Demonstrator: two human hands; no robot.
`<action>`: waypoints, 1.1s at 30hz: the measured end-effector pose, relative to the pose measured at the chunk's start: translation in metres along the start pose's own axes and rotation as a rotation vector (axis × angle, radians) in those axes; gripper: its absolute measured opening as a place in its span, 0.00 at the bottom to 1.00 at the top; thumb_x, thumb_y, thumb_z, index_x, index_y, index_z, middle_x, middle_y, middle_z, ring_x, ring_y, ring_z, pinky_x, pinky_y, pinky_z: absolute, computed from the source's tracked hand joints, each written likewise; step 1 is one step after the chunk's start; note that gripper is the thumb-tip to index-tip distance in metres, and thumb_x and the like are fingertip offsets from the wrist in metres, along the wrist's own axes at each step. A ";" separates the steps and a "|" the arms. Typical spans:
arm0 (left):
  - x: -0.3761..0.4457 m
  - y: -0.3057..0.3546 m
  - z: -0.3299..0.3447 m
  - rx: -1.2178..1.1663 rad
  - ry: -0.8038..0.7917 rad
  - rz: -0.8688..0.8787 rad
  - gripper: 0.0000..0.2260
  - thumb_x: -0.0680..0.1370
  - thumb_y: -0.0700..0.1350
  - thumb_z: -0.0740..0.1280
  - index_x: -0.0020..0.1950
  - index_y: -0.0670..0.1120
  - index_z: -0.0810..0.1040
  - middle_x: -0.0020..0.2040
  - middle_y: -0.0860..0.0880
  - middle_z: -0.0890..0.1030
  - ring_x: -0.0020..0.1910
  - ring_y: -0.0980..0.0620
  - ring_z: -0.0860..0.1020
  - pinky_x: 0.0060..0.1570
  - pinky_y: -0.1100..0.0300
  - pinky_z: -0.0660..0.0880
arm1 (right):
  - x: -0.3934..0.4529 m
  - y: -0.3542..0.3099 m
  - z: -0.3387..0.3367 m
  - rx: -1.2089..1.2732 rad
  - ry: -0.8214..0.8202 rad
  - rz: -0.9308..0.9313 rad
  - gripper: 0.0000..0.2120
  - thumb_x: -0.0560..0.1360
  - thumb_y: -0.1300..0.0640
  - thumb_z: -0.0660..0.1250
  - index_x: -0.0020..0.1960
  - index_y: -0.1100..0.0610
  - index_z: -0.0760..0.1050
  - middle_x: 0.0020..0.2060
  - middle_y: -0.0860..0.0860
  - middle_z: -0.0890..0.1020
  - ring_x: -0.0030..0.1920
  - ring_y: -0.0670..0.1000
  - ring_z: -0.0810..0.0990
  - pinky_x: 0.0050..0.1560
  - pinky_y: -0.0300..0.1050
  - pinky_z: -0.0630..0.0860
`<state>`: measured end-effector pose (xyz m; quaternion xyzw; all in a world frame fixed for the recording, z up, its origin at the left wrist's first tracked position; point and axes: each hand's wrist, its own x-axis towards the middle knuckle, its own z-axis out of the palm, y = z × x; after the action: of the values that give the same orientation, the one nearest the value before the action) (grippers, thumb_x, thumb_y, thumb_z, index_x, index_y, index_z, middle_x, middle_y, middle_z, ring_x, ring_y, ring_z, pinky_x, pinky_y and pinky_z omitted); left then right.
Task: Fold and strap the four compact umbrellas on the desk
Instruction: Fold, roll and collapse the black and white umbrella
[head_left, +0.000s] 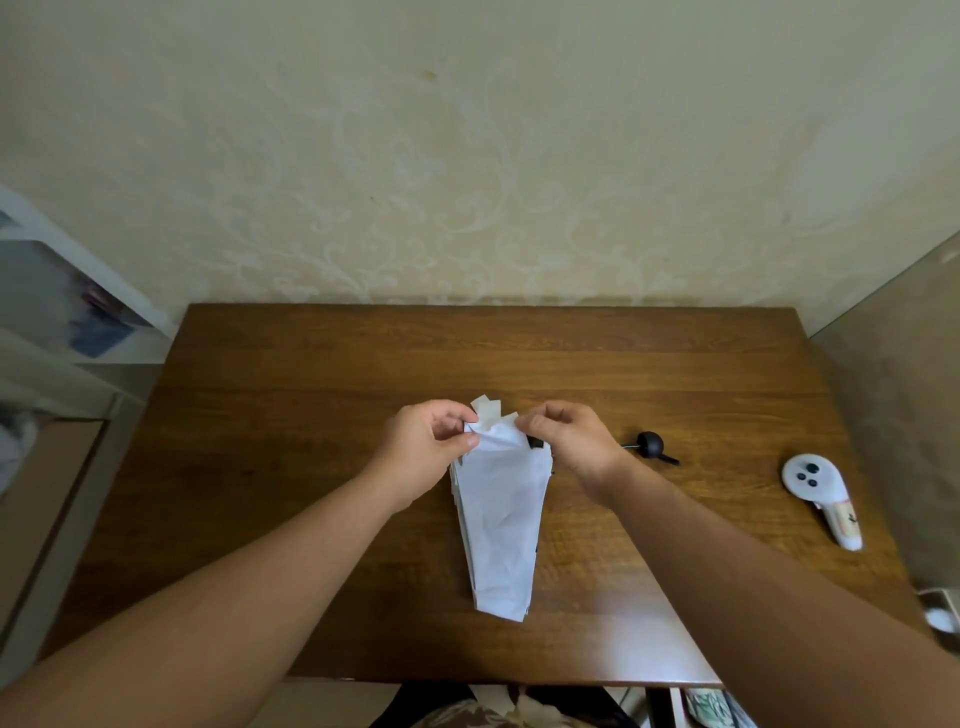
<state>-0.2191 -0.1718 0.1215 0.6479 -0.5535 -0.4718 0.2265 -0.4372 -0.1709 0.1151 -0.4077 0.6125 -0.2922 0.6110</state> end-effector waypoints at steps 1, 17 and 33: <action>-0.001 -0.001 0.000 -0.017 0.002 -0.004 0.09 0.76 0.43 0.78 0.53 0.56 0.85 0.48 0.57 0.85 0.49 0.58 0.83 0.47 0.63 0.78 | 0.001 -0.001 0.002 -0.032 0.005 0.020 0.10 0.77 0.48 0.74 0.43 0.53 0.86 0.44 0.48 0.88 0.51 0.52 0.85 0.55 0.51 0.80; 0.001 0.001 0.001 -0.074 0.067 -0.072 0.08 0.76 0.48 0.78 0.54 0.54 0.85 0.47 0.53 0.83 0.47 0.55 0.81 0.43 0.62 0.75 | -0.003 0.000 0.024 -0.086 0.159 -0.170 0.05 0.78 0.54 0.75 0.44 0.47 0.86 0.43 0.43 0.87 0.48 0.47 0.86 0.51 0.48 0.83; -0.004 0.022 0.000 -0.069 -0.053 -0.024 0.10 0.79 0.44 0.75 0.54 0.54 0.76 0.53 0.59 0.84 0.53 0.57 0.82 0.45 0.62 0.77 | 0.001 -0.002 0.018 -0.242 0.168 -0.138 0.17 0.74 0.55 0.80 0.57 0.42 0.77 0.50 0.43 0.83 0.53 0.44 0.82 0.47 0.37 0.77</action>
<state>-0.2303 -0.1739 0.1409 0.6333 -0.5349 -0.5106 0.2284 -0.4187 -0.1704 0.1148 -0.4935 0.6626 -0.2909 0.4826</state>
